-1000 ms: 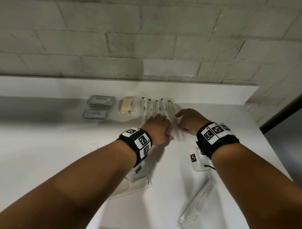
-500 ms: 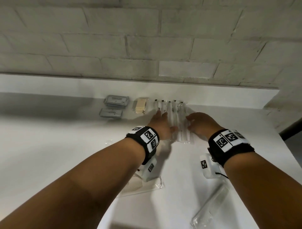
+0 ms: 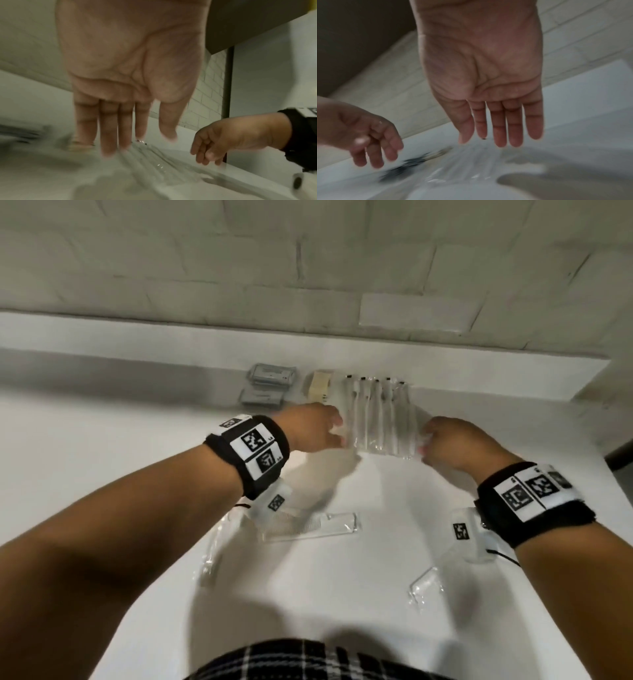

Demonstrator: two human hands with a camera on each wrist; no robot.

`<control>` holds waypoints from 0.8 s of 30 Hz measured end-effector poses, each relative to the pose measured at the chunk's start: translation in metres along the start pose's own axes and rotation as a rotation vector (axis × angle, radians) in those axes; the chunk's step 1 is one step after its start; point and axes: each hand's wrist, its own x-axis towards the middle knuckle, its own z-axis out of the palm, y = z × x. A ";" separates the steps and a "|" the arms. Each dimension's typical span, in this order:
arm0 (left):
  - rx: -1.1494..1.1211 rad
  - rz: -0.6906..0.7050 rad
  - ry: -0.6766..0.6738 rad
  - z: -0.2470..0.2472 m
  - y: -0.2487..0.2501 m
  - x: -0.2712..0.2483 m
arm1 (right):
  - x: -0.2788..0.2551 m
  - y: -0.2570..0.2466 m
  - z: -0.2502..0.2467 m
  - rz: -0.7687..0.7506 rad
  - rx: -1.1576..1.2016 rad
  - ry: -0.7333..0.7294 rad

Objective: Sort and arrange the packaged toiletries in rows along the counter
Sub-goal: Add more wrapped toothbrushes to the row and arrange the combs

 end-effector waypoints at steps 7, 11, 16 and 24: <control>0.269 -0.158 -0.177 0.025 -0.046 -0.087 | -0.093 -0.092 0.044 -0.341 -0.039 -0.166; 0.277 -0.367 -0.083 0.041 -0.062 -0.129 | -0.115 -0.121 0.075 -0.424 -0.242 -0.205; 0.119 -0.467 -0.013 0.072 -0.072 -0.150 | -0.115 -0.128 0.084 -0.336 -0.308 -0.215; -0.057 -0.537 -0.030 0.067 -0.097 -0.164 | -0.123 -0.130 0.091 -0.229 -0.253 -0.217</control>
